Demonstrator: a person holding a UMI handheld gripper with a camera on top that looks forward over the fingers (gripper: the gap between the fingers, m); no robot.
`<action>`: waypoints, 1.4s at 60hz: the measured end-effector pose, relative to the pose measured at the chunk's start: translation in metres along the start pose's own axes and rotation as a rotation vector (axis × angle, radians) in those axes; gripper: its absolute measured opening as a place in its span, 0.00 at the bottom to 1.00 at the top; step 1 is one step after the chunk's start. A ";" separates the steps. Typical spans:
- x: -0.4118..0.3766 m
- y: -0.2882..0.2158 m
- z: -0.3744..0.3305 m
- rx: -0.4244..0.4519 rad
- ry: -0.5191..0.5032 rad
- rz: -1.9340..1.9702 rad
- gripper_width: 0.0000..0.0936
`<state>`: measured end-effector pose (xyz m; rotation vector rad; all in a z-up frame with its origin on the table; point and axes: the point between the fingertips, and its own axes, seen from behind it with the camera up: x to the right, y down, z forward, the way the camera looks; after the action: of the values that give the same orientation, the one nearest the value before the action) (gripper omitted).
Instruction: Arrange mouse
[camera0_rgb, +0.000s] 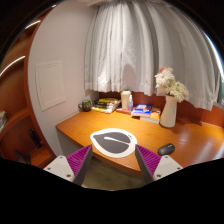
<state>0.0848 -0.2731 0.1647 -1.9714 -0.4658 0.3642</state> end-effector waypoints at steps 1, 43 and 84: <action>0.007 0.008 0.001 -0.011 0.008 0.004 0.92; 0.235 0.119 0.125 -0.261 0.404 0.259 0.91; 0.277 0.086 0.212 -0.331 0.508 0.295 0.42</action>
<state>0.2474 -0.0087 -0.0164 -2.3600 0.1009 -0.0467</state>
